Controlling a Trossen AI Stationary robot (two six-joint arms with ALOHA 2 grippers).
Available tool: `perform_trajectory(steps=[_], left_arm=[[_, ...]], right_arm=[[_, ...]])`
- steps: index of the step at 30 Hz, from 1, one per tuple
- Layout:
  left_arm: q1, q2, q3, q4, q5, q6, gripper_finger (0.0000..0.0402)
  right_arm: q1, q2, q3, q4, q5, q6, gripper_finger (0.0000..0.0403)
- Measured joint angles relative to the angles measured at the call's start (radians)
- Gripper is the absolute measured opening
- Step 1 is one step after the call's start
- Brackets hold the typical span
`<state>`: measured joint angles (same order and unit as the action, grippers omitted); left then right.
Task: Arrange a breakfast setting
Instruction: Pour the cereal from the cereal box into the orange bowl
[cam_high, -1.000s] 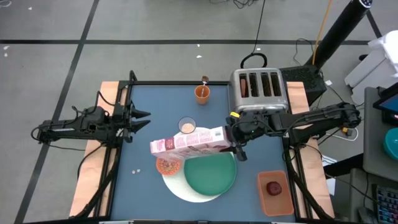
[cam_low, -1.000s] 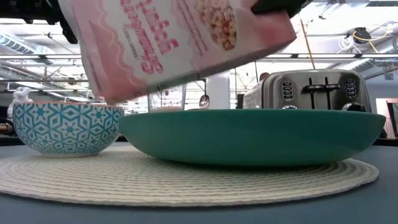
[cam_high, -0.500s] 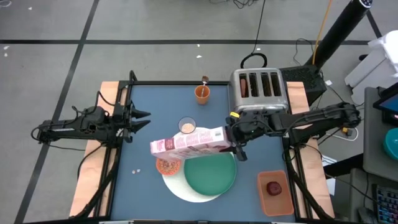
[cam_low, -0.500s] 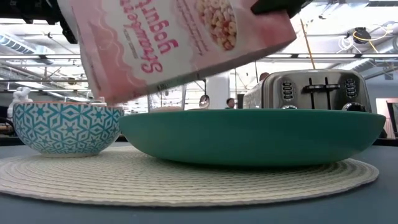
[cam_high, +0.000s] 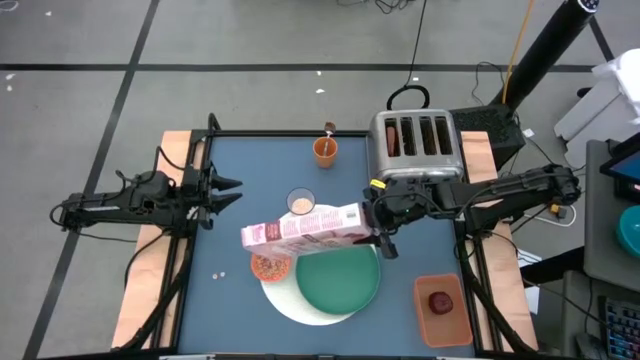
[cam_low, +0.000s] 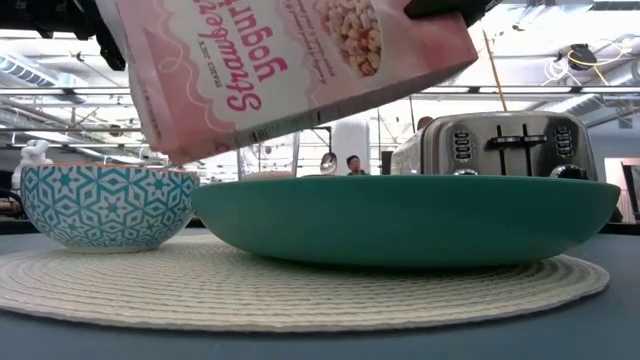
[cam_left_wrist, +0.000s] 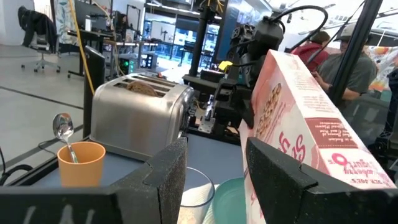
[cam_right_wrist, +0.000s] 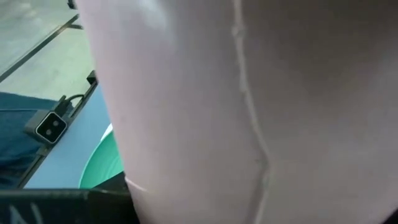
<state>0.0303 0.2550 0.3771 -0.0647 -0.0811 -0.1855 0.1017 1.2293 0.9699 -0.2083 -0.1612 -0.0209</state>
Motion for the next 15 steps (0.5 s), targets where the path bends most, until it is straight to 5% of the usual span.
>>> perform_trajectory(steps=[15], left_arm=[[0.000,0.000,0.000,0.000,0.000,0.002,0.0173]], right_arm=[[0.000,0.006,0.001,-0.017,0.000,-0.003,0.0224]])
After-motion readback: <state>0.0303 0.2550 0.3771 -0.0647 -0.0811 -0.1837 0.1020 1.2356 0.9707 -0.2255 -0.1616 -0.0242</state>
